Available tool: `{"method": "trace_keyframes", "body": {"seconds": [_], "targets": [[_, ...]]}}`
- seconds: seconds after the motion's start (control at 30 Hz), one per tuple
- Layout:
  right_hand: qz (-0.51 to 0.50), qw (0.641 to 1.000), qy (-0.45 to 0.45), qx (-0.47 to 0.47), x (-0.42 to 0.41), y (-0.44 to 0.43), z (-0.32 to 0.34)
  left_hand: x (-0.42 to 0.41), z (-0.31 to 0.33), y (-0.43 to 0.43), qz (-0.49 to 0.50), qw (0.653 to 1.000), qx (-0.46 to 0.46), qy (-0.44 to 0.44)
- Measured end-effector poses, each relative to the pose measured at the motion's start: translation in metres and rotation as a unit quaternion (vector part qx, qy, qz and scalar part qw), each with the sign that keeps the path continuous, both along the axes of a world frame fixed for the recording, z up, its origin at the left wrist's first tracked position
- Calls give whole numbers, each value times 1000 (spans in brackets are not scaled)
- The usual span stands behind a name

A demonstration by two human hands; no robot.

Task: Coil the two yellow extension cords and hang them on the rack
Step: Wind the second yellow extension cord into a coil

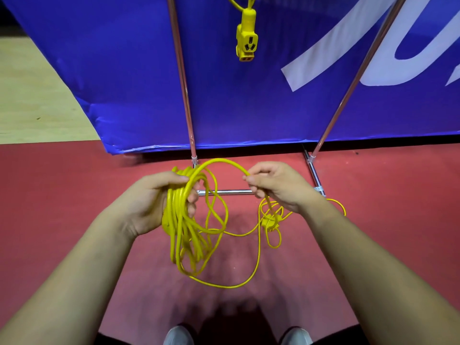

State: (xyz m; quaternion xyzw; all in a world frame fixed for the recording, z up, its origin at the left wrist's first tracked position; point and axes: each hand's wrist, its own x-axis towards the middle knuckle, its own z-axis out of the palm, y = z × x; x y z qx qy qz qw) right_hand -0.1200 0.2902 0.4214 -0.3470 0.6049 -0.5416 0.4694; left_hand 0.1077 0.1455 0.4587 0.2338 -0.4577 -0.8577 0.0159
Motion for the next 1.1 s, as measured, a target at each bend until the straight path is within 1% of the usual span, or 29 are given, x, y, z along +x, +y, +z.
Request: {"method": "trace_keyframes", "body": {"seconds": [0.13,0.23,0.27,0.33,0.4,0.5,0.53,0.57,0.63,0.67,0.73,0.8,0.9,0.97,1.03,1.1], "targets": [[50,993,108,-10,13,-6,18,-1,-7,3,-27,999,-21,-24],[110,981,158,-33,29,-12,33,-1,-8,8,-30,998,-42,-46],[124,977,167,-41,34,-14,36,-1,-8,10,-34,997,-48,-42],[138,973,181,-39,39,-16,37,-2,-6,12,-41,997,-59,-8],[155,968,196,-11,35,-13,33,-2,-5,11,-21,998,-55,25],[209,935,271,91,15,-1,16,-1,-4,6,20,998,-25,59],[209,933,272,110,10,2,11,-1,-4,6,22,997,-32,60],[189,940,258,117,6,5,8,0,-4,6,17,997,-51,50],[130,961,223,102,2,8,6,1,-5,5,5,996,-94,2],[110,965,219,92,2,7,9,1,-5,5,0,995,-102,-23],[94,963,243,73,2,3,13,1,-5,8,-3,993,-99,-60],[105,952,283,60,7,-2,18,0,-6,12,5,992,-96,-79],[142,928,345,19,26,-10,24,-3,-5,20,-10,990,-114,-77],[156,915,370,-20,40,-14,29,-5,-6,22,-29,989,-128,-67],[149,915,374,-34,45,-16,31,-5,-7,22,-41,987,-148,-55],[135,922,362,-7,35,-13,25,-6,-7,19,-32,986,-161,-30]]}}
